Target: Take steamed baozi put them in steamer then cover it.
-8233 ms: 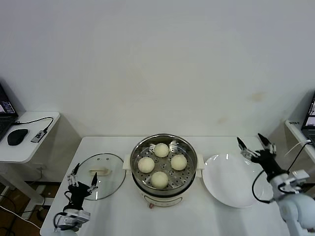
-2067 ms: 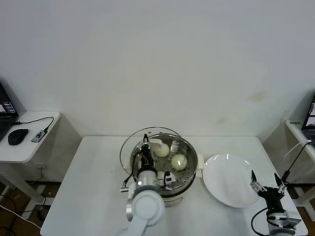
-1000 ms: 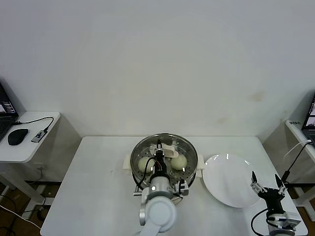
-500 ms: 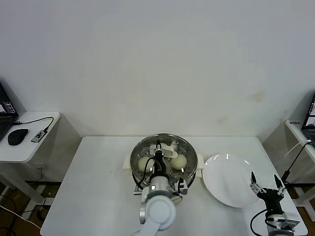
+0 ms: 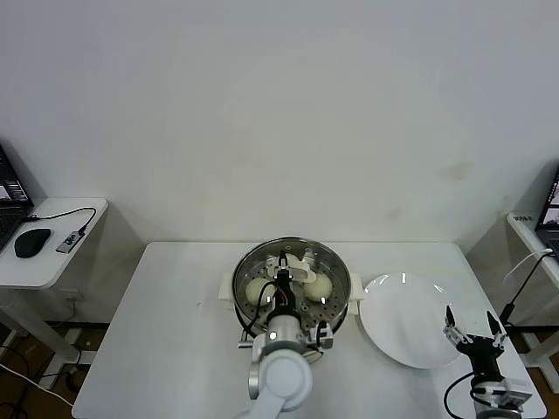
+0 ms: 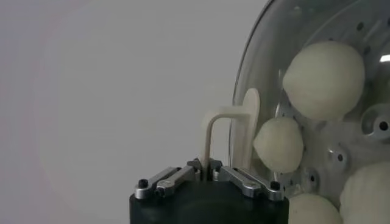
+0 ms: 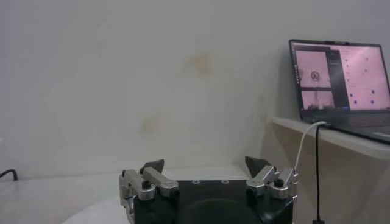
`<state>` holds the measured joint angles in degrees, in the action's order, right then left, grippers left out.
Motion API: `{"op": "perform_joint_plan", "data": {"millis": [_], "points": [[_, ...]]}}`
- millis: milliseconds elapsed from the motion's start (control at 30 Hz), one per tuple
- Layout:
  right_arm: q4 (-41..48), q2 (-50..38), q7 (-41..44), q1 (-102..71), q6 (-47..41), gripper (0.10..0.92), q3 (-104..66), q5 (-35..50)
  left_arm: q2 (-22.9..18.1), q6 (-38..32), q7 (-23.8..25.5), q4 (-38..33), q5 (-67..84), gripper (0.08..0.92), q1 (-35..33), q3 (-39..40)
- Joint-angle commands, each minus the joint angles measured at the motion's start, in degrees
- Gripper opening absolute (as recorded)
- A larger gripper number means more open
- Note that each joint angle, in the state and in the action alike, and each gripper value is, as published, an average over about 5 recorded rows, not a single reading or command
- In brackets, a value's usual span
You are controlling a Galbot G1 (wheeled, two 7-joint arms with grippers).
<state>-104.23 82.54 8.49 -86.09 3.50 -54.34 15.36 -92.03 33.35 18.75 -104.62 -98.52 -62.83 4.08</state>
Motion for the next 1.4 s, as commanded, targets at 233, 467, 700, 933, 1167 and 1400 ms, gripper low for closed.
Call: {"op": "perform_joint_plan", "data": {"millis": [233,467,700,933,1167,1400], "points": [[0.1,0.0,0.0,0.1,0.0,0.823,0.0,0.0,0.3,-1.8,0.3,-5.5,1.5,0.351,-2.4,0.8],[-0.1,-0.2,0.0,0.0,-0.1,0.823,-0.2,0.0,1.5,-1.9,1.6,-9.8,2.2,0.559,-5.1,1.6],[-0.2,-0.5,0.0,-0.2,-0.2,0.823,-0.3,0.0,3.4,-1.8,2.7,-15.3,2.7,0.756,-8.1,1.6],[-1.7,-1.2,-0.3,-1.0,-2.0,0.823,0.7,1.7,6.7,-1.7,3.5,-23.5,6.3,0.822,-11.9,-0.9],[-3.9,-2.4,-1.4,-3.4,-4.4,0.823,4.1,3.5,9.6,-4.0,0.4,-33.1,26.0,0.823,-15.3,-11.4],[-6.6,-3.0,-2.1,-5.8,-4.8,0.823,8.1,3.5,10.0,-21.9,-13.6,-27.7,66.7,0.823,-22.9,-31.6]]}}
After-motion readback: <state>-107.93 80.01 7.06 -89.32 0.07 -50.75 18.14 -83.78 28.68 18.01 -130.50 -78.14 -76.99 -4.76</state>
